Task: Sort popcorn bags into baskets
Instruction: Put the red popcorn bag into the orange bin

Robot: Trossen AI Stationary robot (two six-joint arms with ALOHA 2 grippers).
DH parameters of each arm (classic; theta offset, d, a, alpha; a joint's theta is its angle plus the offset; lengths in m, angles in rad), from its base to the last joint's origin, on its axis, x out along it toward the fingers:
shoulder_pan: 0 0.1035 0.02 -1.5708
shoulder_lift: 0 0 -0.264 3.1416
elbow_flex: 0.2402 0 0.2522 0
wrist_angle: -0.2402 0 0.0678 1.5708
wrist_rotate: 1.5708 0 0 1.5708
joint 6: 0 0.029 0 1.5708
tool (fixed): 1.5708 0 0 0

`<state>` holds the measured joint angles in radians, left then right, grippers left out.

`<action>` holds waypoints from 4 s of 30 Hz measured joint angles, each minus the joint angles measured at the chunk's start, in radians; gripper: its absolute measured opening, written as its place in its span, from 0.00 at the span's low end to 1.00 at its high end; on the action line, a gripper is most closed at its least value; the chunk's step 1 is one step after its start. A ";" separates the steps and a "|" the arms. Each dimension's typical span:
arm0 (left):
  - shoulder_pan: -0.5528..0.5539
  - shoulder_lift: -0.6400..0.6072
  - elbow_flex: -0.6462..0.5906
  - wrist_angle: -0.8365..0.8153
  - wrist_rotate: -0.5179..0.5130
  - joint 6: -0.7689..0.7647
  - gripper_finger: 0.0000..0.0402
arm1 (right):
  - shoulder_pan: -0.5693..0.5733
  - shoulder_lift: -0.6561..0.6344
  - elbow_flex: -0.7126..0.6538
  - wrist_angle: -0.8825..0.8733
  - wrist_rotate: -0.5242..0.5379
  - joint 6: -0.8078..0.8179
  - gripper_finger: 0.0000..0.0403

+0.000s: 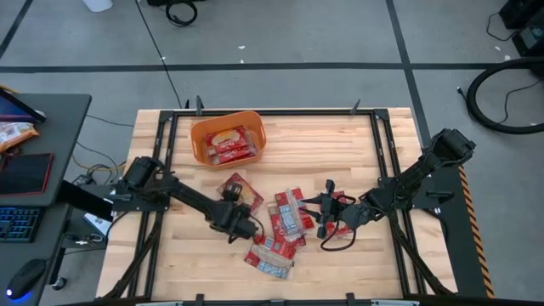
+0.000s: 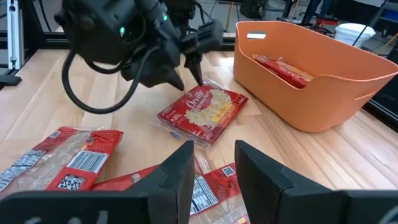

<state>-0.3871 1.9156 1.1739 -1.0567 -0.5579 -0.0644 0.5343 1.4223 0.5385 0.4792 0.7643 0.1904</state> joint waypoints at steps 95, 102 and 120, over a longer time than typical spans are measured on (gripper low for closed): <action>0.339 -0.098 0.470 -0.391 -0.182 -0.059 0.05 | 0.000 0.000 0.001 0.012 -0.001 -0.006 0.30; 0.554 -0.096 0.445 -0.278 -0.103 0.113 0.06 | 0.000 0.000 0.001 0.006 -0.004 -0.003 0.30; 0.685 -0.160 0.297 -0.126 0.064 0.260 0.35 | -0.005 0.000 0.000 -0.009 -0.028 -0.008 0.30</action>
<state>0.2978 1.7555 1.4712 -1.1828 -0.4937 0.1953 0.5293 1.4220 0.5388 0.4706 0.7363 0.1819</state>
